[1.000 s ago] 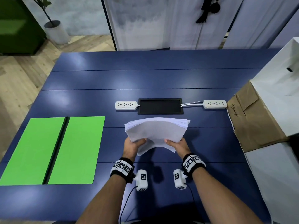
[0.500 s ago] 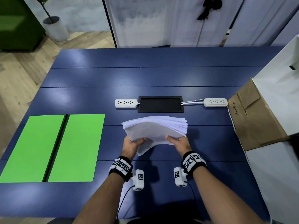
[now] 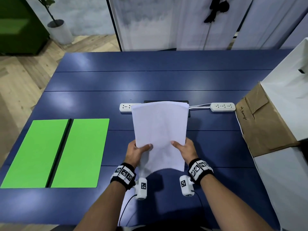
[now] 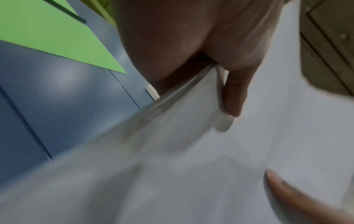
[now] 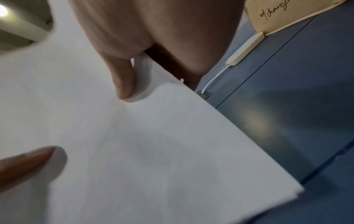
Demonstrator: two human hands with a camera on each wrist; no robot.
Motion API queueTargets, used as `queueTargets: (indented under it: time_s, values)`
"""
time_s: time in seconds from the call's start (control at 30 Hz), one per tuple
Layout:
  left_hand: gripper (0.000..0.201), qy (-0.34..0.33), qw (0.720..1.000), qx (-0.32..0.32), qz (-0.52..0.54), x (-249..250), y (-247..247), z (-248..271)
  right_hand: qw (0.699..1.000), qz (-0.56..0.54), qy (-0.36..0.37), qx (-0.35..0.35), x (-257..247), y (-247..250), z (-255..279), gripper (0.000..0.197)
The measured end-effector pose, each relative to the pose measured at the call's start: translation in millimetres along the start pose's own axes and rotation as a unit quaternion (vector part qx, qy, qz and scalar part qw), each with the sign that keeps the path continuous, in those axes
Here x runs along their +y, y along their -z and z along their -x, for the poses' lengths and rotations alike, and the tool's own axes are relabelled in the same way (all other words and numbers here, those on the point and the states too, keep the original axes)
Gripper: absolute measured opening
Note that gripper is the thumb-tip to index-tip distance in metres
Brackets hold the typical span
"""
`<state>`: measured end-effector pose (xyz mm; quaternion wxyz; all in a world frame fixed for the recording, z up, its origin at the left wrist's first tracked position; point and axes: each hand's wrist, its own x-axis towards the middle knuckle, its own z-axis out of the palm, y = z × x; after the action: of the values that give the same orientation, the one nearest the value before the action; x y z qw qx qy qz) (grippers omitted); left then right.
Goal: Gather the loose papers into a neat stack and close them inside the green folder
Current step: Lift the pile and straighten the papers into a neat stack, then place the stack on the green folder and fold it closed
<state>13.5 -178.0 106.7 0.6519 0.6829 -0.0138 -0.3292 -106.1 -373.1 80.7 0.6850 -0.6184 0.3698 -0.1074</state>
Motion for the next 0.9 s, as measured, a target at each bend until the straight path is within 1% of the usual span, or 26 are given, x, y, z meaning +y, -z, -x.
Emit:
queueTargets:
  time_s: [0.07,0.13,0.23,0.4,0.5,0.57,0.73,0.83,0.9]
  values:
    - [0.029,0.014,0.999,-0.006,0.031,-1,2,10,1.0,-0.013,-0.012,-0.016,4,0,11,0.017]
    - [0.03,0.035,0.998,-0.01,0.058,-8,3,20,0.997,-0.063,-0.039,-0.016,9,-1,24,0.022]
    - [0.033,0.053,0.997,0.001,0.058,-18,4,30,0.99,-0.121,-0.068,-0.013,15,-3,42,0.024]
    - [0.035,0.064,0.997,0.002,0.05,-26,6,44,0.99,-0.11,-0.089,-0.021,26,-1,60,0.026]
    - [0.035,0.082,0.995,-0.002,0.061,-28,12,50,0.985,-0.14,-0.089,-0.048,26,3,67,0.035]
    - [0.039,0.094,0.994,-0.013,0.061,-29,19,52,0.982,-0.158,-0.092,-0.055,27,4,71,0.035]
    - [0.048,0.109,0.992,-0.044,0.034,-34,32,55,0.987,-0.131,-0.081,-0.042,29,-6,79,0.03]
    - [0.043,0.112,0.992,-0.045,0.032,-33,38,59,0.989,-0.106,-0.085,-0.061,28,-13,81,0.031]
    - [0.042,0.128,0.988,-0.064,0.052,-36,46,59,0.99,-0.091,-0.089,-0.066,28,-17,82,0.031]
